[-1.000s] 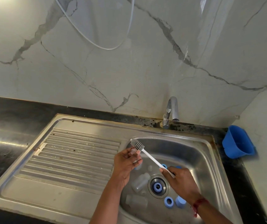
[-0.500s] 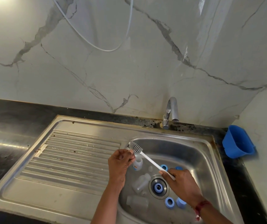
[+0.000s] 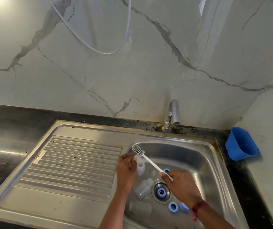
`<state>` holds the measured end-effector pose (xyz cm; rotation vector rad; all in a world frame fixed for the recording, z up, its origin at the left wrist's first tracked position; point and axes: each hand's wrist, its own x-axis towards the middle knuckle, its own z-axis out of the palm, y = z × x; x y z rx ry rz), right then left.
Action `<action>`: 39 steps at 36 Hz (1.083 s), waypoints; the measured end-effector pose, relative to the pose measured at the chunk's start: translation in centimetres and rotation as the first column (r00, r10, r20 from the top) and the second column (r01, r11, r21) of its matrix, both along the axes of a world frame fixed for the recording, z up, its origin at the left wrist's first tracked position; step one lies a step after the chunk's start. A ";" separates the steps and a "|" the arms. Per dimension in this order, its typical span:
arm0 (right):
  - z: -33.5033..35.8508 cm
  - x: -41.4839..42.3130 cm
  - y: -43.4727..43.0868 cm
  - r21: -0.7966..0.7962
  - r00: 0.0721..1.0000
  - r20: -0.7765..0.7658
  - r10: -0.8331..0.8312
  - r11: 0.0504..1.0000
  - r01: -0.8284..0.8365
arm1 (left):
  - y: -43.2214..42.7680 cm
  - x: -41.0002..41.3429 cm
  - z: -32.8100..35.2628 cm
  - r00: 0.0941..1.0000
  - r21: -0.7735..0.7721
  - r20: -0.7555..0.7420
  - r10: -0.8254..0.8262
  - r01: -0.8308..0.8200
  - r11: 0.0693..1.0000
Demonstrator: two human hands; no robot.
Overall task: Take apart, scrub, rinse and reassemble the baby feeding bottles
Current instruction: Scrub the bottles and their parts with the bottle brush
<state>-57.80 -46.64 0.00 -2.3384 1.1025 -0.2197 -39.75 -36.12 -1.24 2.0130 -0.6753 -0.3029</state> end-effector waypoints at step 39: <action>-0.4 0.6 0.9 0.004 0.991 0.102 -0.083 0.997 0.083 | -4.0 -2.7 3.3 0.429 -0.164 -0.903 0.030 -0.409 0.898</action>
